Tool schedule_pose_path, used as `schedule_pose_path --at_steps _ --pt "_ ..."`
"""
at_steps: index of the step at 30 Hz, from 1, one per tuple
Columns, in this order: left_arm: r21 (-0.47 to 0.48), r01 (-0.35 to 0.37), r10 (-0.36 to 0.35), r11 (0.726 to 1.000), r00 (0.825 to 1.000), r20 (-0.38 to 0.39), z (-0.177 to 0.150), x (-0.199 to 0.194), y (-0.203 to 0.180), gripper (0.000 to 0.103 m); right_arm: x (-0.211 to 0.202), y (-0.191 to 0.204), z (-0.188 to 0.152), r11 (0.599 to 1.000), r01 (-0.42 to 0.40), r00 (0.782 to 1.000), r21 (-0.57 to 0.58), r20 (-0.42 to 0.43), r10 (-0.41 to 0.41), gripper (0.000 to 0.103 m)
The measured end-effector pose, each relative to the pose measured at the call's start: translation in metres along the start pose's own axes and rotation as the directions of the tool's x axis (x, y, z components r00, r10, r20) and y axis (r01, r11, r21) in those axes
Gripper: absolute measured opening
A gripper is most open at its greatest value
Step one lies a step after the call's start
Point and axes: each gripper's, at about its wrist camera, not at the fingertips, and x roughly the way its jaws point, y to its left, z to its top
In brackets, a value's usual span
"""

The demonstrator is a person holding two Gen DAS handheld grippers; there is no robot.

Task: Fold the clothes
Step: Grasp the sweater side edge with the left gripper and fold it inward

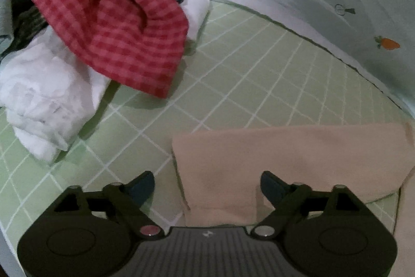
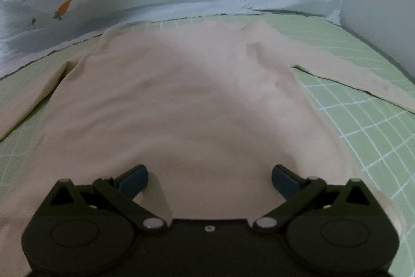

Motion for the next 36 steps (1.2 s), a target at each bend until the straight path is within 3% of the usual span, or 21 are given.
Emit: schedule_pose_path --at_steps 8,10,15,20,25,29,32,34,35,36 --pt "0.088 -0.035 0.033 0.996 0.999 0.020 -0.007 0.002 -0.012 0.092 0.001 0.004 -0.006 0.999 0.024 0.998 0.022 0.059 -0.025 0.103" --pt "0.107 -0.029 0.026 0.994 0.999 0.028 -0.008 0.001 -0.016 0.077 0.000 0.003 -0.007 0.999 0.024 0.997 0.024 0.067 -0.025 0.103" --pt "0.145 0.024 -0.028 0.989 0.999 0.025 -0.007 -0.006 -0.026 0.012 -0.001 0.003 -0.013 0.999 0.021 0.994 0.024 0.108 -0.024 0.103" --pt "0.094 0.135 -0.133 0.986 0.991 -0.030 -0.005 -0.008 -0.035 0.010 -0.001 0.004 -0.013 0.999 0.021 0.993 0.025 0.115 -0.023 0.103" --pt "0.198 0.241 -0.242 0.950 0.970 -0.019 -0.005 -0.027 -0.079 0.010 -0.001 0.005 -0.013 0.999 0.021 0.993 0.028 0.115 -0.024 0.103" --pt "0.302 0.385 -0.397 0.872 0.918 -0.023 -0.003 -0.054 -0.122 0.009 -0.001 0.005 -0.013 0.999 0.020 0.993 0.029 0.115 -0.023 0.103" --pt "0.349 0.537 -0.564 0.768 0.825 -0.030 -0.004 -0.078 -0.149 0.010 -0.001 0.005 -0.012 0.999 0.019 0.993 0.030 0.115 -0.022 0.103" --pt "0.385 0.568 -0.603 0.728 0.797 -0.037 -0.010 -0.087 -0.164 0.016 -0.001 0.005 -0.012 0.999 0.018 0.993 0.031 0.115 -0.021 0.103" --pt "0.402 0.581 -0.619 0.708 0.784 -0.042 -0.012 -0.091 -0.171 0.027 -0.001 0.005 -0.013 0.999 0.017 0.993 0.031 0.115 -0.020 0.103" --pt "0.420 0.593 -0.636 0.687 0.770 -0.046 -0.015 -0.095 -0.179 0.044 -0.001 0.005 -0.013 0.999 0.017 0.993 0.032 0.115 -0.020 0.103"
